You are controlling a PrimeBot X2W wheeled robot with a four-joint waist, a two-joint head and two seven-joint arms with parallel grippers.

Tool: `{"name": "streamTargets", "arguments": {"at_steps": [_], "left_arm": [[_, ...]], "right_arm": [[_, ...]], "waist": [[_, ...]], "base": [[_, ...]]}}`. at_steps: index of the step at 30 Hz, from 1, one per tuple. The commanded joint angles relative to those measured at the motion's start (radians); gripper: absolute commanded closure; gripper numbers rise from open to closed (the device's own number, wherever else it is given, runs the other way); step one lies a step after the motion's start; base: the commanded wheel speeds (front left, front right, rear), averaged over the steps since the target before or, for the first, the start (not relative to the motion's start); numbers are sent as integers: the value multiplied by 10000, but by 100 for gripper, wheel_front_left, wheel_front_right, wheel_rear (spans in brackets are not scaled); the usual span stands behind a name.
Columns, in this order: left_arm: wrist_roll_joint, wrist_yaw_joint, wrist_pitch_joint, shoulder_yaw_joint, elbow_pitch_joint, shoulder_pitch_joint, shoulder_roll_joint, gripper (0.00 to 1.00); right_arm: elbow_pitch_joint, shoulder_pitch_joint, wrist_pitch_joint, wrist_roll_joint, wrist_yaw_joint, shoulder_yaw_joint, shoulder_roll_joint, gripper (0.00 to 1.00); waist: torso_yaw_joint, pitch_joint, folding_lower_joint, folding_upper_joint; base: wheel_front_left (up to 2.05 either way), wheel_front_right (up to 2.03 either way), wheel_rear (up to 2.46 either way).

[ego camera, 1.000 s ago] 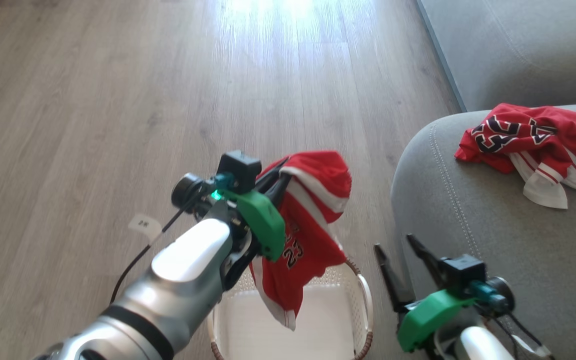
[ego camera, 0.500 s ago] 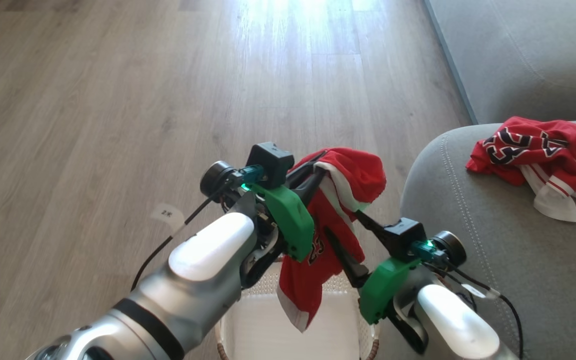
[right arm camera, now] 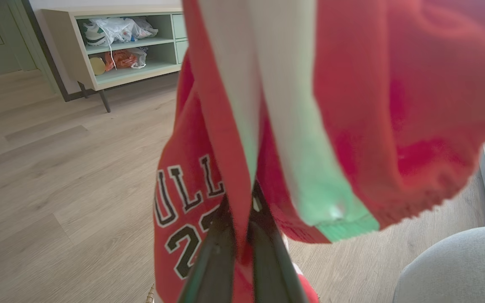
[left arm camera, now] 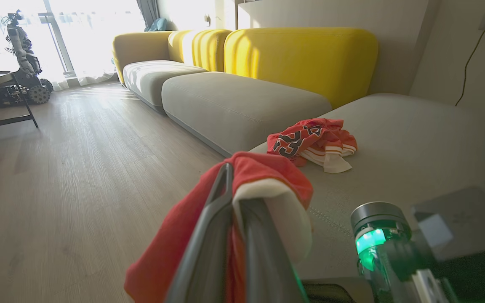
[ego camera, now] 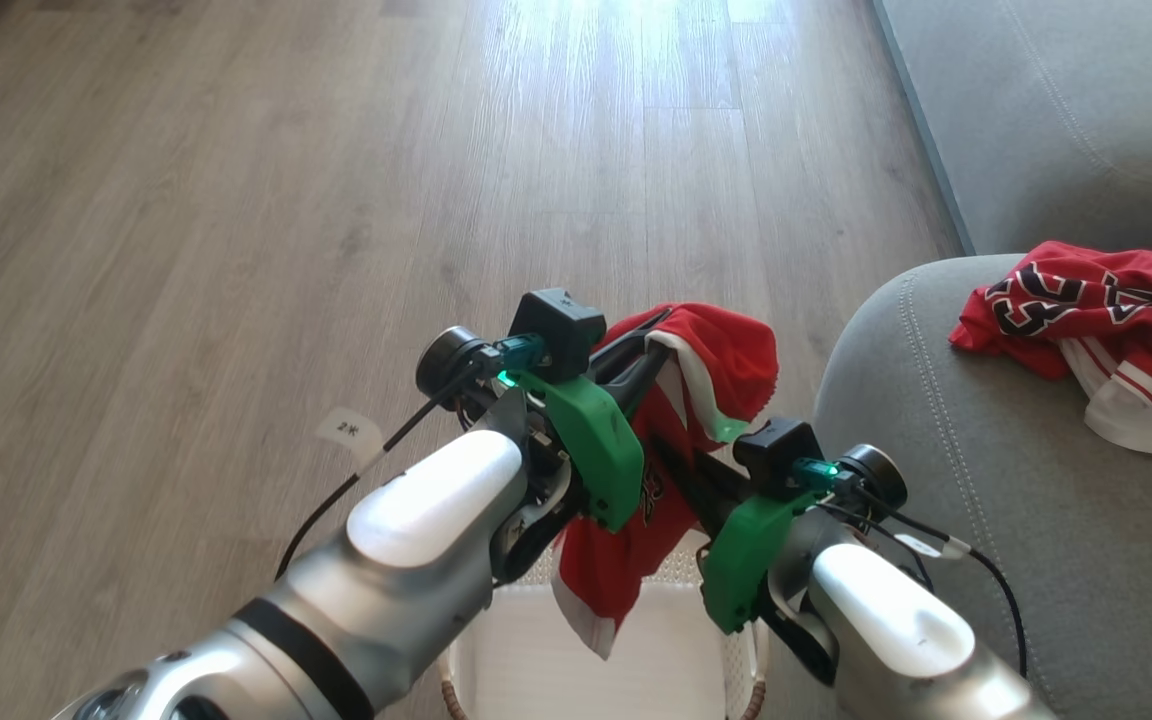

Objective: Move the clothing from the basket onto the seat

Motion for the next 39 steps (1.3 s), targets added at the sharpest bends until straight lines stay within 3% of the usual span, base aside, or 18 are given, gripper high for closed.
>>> {"name": "streamTargets", "arguments": {"at_steps": [1,4,5,7,8,9,26,39], "left_arm": [[-71,55,-26,307,-194,-655,113,100],[-136,132,-64,343,-86,-545,147,100],[-168,145,-96,367,-49,-506,160,90],[-212,170,-189,409,27,-438,186,49],[-231,191,-245,433,83,-399,203,13],[-267,194,-274,451,144,-347,213,0],[-552,63,-1038,438,545,537,290,0],[-518,196,-1480,180,48,1373,334,0]], "right_arm": [[-186,-601,-165,114,-4,135,66,100],[-139,-690,-182,147,-4,66,66,100],[-142,-722,-185,135,-4,11,66,100],[-198,-771,-188,51,-4,-184,66,100],[-236,-779,-189,5,-4,-305,66,100],[-267,-785,-189,-75,-4,-432,66,100],[-951,-196,-192,-2026,-4,-3499,-122,100],[-2773,764,142,-3072,-4,-5101,-365,100]], "waist": [[-46,9,1,0],[-140,21,1,0],[-180,26,1,0],[-266,35,1,0],[-312,38,1,0],[-362,41,1,0],[-1376,28,1,0],[-2678,196,1,0]], "base": [[0,0,0],[0,0,0],[0,0,0],[0,0,0],[0,0,0],[0,0,0],[0,0,0],[0,0,0]]}}
